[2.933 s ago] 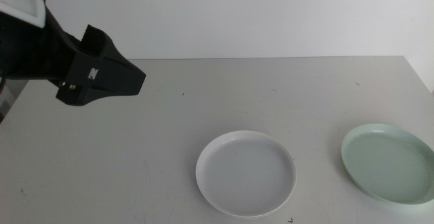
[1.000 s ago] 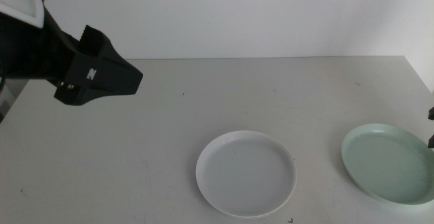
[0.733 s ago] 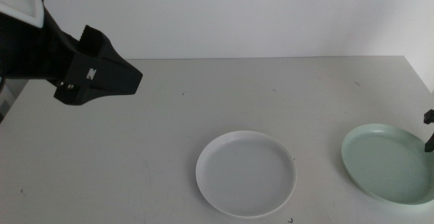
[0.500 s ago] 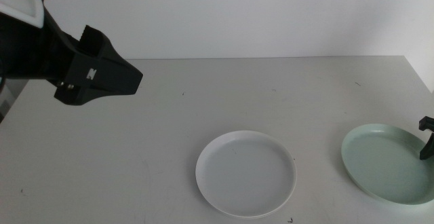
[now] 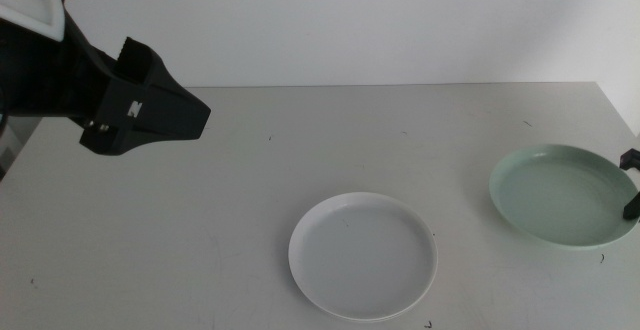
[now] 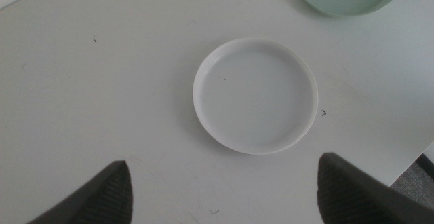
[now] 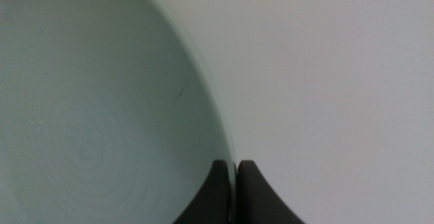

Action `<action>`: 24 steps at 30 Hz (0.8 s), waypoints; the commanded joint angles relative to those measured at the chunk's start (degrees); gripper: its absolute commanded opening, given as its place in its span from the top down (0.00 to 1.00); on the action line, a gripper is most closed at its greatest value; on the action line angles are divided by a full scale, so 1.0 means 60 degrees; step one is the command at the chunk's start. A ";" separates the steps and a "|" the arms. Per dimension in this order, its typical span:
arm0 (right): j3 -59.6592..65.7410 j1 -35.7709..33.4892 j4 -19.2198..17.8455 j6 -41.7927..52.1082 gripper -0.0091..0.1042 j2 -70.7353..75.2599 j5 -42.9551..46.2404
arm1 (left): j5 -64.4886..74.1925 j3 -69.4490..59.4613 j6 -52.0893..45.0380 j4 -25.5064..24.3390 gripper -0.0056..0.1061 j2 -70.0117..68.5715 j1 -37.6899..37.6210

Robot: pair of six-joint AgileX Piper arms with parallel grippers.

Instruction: Stack the three bowls on top of each other.

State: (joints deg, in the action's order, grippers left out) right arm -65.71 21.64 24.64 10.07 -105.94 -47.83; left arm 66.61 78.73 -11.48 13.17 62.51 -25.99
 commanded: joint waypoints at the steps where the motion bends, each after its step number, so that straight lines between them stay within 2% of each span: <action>1: -0.0184 0.0037 0.0765 0.0359 0.93 0.1117 -0.0196 | -0.0434 0.0278 0.0000 0.0163 0.01 -0.0142 -0.0040; 2: -0.0184 -0.0010 0.1044 0.0471 0.93 0.1382 -0.0299 | -0.0434 0.0278 0.0000 0.0163 0.01 -0.0142 -0.0040; 5: -0.0196 -0.0388 0.1385 0.0624 0.93 0.2059 -0.0370 | -0.0434 0.0278 0.0000 0.0163 0.01 -0.0142 -0.0040; 12: -0.0684 -0.2552 0.1377 0.0064 0.92 0.2449 -0.0342 | -0.0426 0.0278 0.0000 0.0163 0.01 -0.0142 -0.0040; 16: -0.1246 -0.4095 0.1132 -0.0443 0.92 0.2147 -0.0099 | -0.0426 0.0278 0.0000 0.0163 0.01 -0.0142 -0.0040; 19: -0.1634 -0.5107 0.0705 -0.0969 0.92 0.1666 -0.0065 | -0.0427 0.0278 0.0000 0.0142 0.01 -0.0142 -0.0040; 24: -0.1776 -0.6200 0.0197 -0.1399 0.92 0.0907 -0.0114 | -0.0427 0.0278 0.0000 0.0142 0.01 -0.0142 -0.0040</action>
State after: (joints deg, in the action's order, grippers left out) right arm -74.46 -14.32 25.99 2.35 -102.13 -49.56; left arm 66.65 78.73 -11.48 13.14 62.51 -25.99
